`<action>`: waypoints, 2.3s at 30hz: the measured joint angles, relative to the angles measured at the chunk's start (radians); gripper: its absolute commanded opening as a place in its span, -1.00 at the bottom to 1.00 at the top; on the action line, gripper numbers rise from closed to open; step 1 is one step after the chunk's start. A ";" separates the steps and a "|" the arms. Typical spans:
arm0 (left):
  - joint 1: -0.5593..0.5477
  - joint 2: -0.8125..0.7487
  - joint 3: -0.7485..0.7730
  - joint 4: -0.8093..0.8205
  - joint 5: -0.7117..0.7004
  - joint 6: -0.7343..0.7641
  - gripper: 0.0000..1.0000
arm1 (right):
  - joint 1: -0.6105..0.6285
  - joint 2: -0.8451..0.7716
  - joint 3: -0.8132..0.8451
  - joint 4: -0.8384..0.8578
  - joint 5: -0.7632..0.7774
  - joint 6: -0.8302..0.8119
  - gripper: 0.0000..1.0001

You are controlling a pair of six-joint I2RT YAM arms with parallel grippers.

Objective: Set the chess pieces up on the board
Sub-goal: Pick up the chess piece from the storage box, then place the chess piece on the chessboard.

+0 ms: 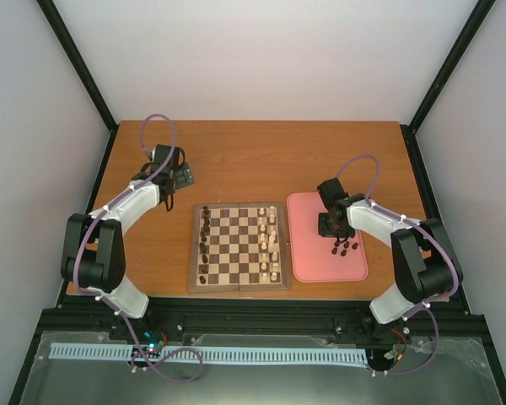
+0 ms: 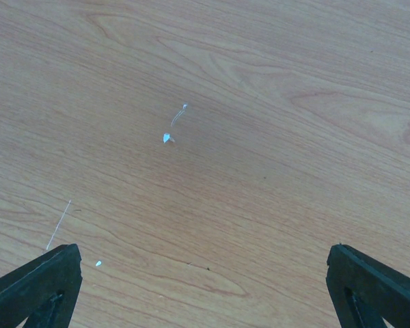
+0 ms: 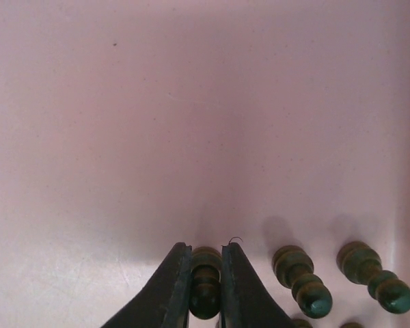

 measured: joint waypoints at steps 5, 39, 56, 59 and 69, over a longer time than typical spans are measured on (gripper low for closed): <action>0.000 0.013 0.002 0.000 0.000 0.000 0.99 | 0.000 -0.023 0.000 -0.009 -0.002 0.001 -0.93; 0.000 -0.019 0.002 0.000 -0.001 0.000 1.00 | 0.543 0.579 1.030 -0.188 -0.132 -0.075 -0.93; 0.000 -0.019 0.002 -0.001 -0.008 0.000 0.99 | 0.543 0.755 1.225 -0.267 -0.181 -0.093 -0.92; 0.000 -0.019 0.002 -0.001 -0.008 0.000 1.00 | 0.543 0.770 1.236 -0.272 -0.190 -0.096 -0.92; 0.000 -0.019 0.002 -0.001 -0.008 0.000 0.99 | 0.543 0.796 1.256 -0.275 -0.208 -0.096 -0.92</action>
